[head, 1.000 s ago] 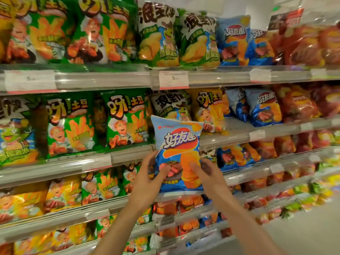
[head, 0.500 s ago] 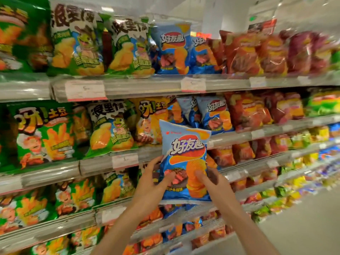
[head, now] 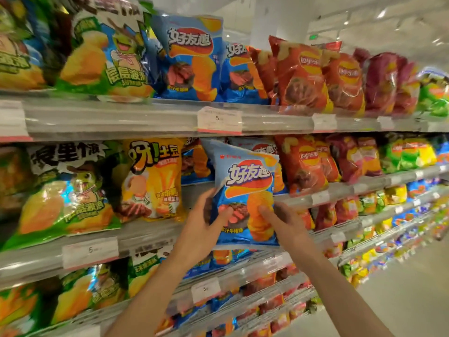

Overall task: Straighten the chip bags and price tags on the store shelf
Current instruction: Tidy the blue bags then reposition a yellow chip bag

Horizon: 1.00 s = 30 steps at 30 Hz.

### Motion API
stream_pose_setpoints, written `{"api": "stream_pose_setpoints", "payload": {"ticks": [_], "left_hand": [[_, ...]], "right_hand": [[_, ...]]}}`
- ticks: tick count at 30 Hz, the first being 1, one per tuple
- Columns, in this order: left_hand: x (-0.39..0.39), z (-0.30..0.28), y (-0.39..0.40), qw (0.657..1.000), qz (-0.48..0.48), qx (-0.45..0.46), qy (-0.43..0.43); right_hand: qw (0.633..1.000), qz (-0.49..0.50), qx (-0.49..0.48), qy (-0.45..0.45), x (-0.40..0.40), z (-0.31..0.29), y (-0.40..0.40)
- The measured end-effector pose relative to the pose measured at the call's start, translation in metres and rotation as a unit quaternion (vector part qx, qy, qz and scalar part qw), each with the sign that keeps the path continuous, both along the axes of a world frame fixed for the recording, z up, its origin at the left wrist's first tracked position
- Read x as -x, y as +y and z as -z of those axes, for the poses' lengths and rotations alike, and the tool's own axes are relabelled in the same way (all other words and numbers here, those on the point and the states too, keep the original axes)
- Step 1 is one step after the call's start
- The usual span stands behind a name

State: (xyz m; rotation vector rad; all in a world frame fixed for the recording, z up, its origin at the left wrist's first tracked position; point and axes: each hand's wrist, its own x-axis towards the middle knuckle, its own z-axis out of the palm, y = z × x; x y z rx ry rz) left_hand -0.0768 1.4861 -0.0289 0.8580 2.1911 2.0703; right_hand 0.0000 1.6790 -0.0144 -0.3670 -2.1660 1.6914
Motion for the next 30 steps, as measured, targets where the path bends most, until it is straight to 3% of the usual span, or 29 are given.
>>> {"api": "stream_pose_setpoints", "payload": {"ticks": [11,16,19,24,27,30], "left_hand": [[0.047,-0.038,0.009,0.995,-0.074,0.050,0.040],[0.060,-0.039,0.014,0.986,-0.141,0.073,0.051],[0.065,-0.037,0.017,0.972,-0.178,0.133,0.072],[0.068,-0.024,0.029,0.968,-0.190,0.153,0.058],[0.071,-0.015,0.032,0.957,-0.229,0.164,0.074],[0.073,-0.015,0.033,0.956,-0.223,0.175,0.076]], "right_hand": [[0.996,-0.065,-0.043,0.037,0.094,-0.035,0.013],[0.990,-0.109,-0.072,0.058,0.127,-0.043,0.014],[0.985,-0.127,-0.109,0.036,0.141,-0.037,0.014],[0.977,-0.134,-0.164,0.024,0.149,-0.025,0.031],[0.942,-0.085,-0.299,0.125,0.140,-0.023,0.054],[0.846,0.000,-0.487,0.218,0.138,-0.010,0.075]]}}
